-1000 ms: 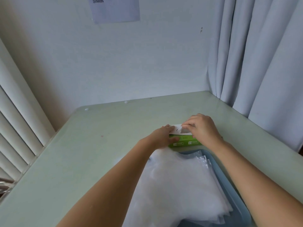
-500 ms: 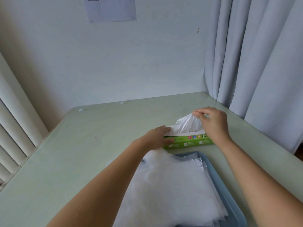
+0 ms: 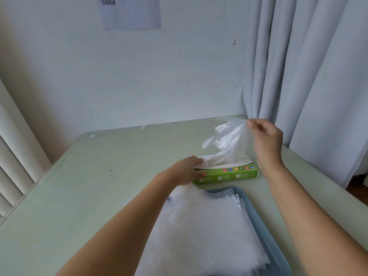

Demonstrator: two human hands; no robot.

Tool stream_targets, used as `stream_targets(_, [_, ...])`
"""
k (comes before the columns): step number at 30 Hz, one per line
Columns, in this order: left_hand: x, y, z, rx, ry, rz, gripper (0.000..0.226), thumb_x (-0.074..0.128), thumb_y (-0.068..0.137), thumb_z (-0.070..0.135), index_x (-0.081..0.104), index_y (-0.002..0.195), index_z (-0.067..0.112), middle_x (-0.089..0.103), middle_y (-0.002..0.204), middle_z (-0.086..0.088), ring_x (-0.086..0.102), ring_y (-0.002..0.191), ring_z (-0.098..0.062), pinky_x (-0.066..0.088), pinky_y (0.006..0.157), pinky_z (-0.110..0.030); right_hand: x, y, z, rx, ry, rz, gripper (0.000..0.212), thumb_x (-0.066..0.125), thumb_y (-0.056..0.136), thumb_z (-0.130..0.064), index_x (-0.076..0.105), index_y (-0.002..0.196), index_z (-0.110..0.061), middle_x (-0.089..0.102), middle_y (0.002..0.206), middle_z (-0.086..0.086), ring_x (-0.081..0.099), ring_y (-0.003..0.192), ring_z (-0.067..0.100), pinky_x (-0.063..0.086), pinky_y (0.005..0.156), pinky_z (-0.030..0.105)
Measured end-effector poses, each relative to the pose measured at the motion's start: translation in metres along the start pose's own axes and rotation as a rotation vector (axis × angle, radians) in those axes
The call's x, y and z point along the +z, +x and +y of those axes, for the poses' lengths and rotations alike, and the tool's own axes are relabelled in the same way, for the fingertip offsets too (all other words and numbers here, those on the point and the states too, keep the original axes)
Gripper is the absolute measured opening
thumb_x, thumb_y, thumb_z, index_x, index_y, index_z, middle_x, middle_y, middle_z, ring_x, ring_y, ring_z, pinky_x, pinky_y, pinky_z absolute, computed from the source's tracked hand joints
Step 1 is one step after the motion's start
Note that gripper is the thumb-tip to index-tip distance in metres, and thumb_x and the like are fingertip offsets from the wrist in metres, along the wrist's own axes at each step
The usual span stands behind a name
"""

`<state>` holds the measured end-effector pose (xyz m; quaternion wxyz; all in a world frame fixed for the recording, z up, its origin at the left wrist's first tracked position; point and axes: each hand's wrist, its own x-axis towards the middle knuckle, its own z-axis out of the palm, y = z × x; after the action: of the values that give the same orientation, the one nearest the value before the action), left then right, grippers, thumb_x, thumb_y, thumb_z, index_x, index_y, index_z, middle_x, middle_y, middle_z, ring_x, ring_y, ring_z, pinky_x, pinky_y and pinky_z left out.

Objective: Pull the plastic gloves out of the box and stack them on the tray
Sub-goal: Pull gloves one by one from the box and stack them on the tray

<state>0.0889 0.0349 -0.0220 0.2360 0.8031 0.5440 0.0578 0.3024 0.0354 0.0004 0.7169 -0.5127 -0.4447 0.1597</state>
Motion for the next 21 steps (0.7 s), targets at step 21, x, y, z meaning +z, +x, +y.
stream_targets(21, [-0.015, -0.003, 0.009, 0.02, -1.383, -0.164, 0.084, 0.031, 0.077, 0.074, 0.061, 0.107, 0.002, 0.064, 0.096, -0.01, 0.064, 0.089, -0.023, 0.051, 0.089, -0.036, 0.014, -0.009, -0.035, 0.041, -0.059, -0.318, 0.022, 0.066, 0.088, -0.008, 0.068, 0.072, -0.024, 0.067, 0.066, -0.016, 0.061, 0.064, -0.004, 0.047, 0.069, 0.014])
